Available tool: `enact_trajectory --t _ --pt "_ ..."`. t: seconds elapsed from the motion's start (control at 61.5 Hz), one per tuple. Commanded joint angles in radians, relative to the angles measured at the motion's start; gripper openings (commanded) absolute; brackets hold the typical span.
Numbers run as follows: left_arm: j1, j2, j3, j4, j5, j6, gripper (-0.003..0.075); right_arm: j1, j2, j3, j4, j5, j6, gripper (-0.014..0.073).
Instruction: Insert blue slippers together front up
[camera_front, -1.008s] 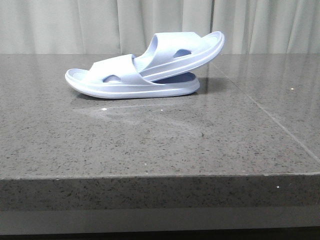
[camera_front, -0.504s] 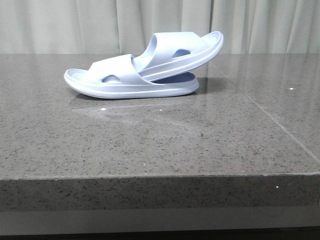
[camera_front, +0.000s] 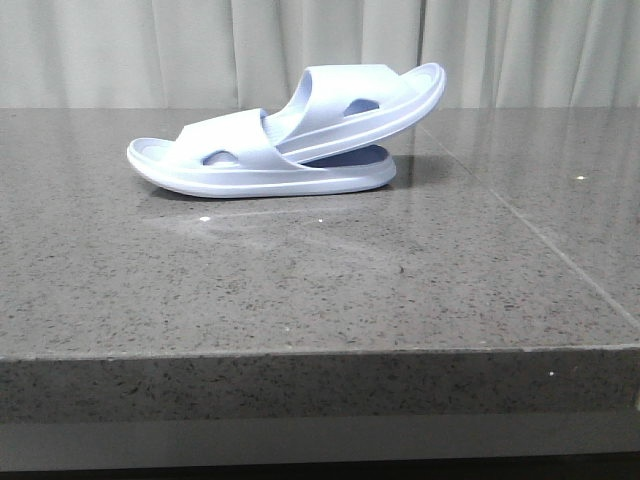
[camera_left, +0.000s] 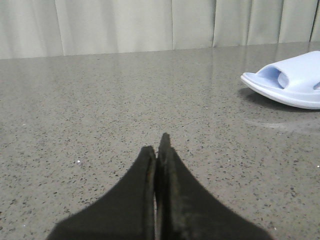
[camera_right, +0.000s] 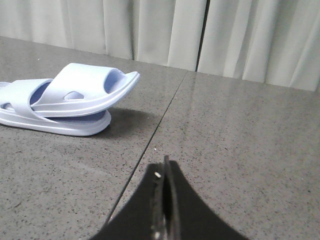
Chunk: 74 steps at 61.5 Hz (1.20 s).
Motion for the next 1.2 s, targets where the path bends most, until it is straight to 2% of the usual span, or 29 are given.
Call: enact_trajectory --t 0.0,0.065,0.179,0.26,0.553,0.618,1.187 --pt "0.001 -0.017 0.007 -0.007 -0.079 -0.01 -0.002 -0.048 -0.009 -0.016 -0.019 -0.098 0.034 -0.006" --pt "0.001 -0.017 0.007 -0.007 -0.079 -0.01 -0.002 -0.089 -0.039 0.001 -0.064 -0.095 0.098 -0.006" --pt "0.001 -0.017 0.007 -0.007 -0.079 -0.01 -0.002 -0.155 -0.12 0.079 -0.195 -0.1 0.292 -0.006" --pt "0.001 -0.017 0.007 -0.007 -0.079 -0.01 -0.002 -0.176 -0.183 0.141 -0.228 -0.104 0.364 -0.006" --pt "0.001 -0.017 0.007 -0.007 -0.079 -0.01 -0.002 -0.178 -0.353 0.294 -0.25 -0.105 0.367 -0.006" --pt "0.001 -0.017 0.007 -0.007 -0.079 -0.01 -0.002 -0.178 -0.358 0.323 -0.25 -0.141 0.367 -0.006" --pt "0.001 -0.017 0.007 -0.007 -0.079 -0.01 -0.002 -0.176 -0.358 0.321 -0.25 -0.122 0.367 -0.006"
